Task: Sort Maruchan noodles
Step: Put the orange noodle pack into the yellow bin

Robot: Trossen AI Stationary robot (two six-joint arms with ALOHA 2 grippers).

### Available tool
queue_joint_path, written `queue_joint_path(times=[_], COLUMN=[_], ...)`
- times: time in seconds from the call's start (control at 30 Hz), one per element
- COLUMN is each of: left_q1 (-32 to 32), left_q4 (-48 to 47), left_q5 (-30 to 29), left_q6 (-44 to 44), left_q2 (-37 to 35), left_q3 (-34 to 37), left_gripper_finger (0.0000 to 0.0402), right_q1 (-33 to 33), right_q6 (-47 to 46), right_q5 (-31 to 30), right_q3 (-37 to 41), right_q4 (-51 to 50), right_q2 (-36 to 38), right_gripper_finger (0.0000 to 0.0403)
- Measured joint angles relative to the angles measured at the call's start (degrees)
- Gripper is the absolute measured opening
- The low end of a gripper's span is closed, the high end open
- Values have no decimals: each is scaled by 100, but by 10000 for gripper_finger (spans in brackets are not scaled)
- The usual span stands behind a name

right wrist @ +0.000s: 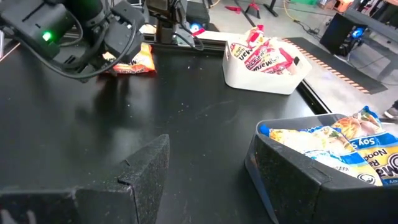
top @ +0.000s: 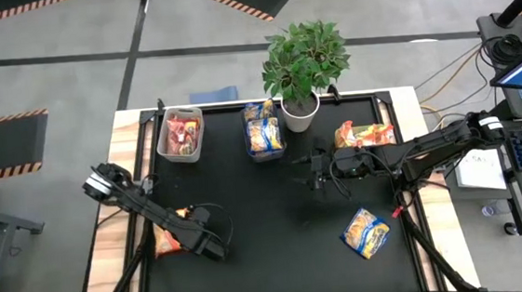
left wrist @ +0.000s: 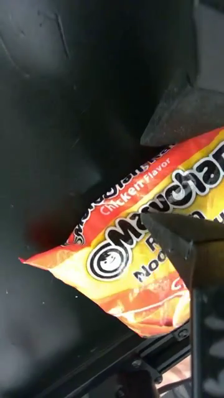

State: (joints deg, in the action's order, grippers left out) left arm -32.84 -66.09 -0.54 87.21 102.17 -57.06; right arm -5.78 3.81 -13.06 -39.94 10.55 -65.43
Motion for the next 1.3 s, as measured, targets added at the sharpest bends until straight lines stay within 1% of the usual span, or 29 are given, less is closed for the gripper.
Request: queue_joint_path(times=[0.07,0.17,0.27,0.33,0.4,0.53,0.57,0.6,0.67,0.73,0.8,0.9,1.0,1.2,1.3], left_q1=[2,6,32,88,155,209,239,277,392,508,554,538,542,705,876], left_q4=[4,23,84,235,645,2258,2558,2682,2611,2500,2496,2763,3344,5049,5776], left_q5=[-13,-193,-623,-1084,-1844,-3945,-4299,-4465,-4434,-4208,-4062,-4041,-4035,-4033,-3864], left_q6=[-84,-128,-396,-776,-1438,-3346,-3810,-4230,-4737,-4997,-5167,-5601,-6087,-6972,-7388], left_q2=[26,21,6,6,6,-1,-6,-7,-7,-9,-9,-11,-9,-9,-9], left_q3=[0,-1,-108,-249,-450,-996,-1114,-1243,-1464,-1560,-1564,-1390,-1113,-492,-217], left_gripper_finger=[143,92,36,12,13,50,60,70,90,109,125,138,135,108,93], right_q1=[0,0,0,0,0,2,2,2,2,2,2,2,4,7,20], right_q6=[0,0,2,9,9,17,17,17,-3,-15,-122,-455,-918,-1964,-2633], right_q5=[2,2,2,2,2,2,0,2,2,2,1,0,1,30,367], right_q3=[0,0,0,0,0,0,0,0,0,0,0,0,0,-2,-1], right_q4=[0,0,0,0,0,0,0,0,0,-14,-70,-208,-395,-1059,-1547], right_q2=[0,-2,-2,-2,-2,-4,-4,-4,-4,-4,-4,-4,-4,-4,-4], right_gripper_finger=[224,224,224,224,224,224,224,224,224,224,224,224,224,224,224])
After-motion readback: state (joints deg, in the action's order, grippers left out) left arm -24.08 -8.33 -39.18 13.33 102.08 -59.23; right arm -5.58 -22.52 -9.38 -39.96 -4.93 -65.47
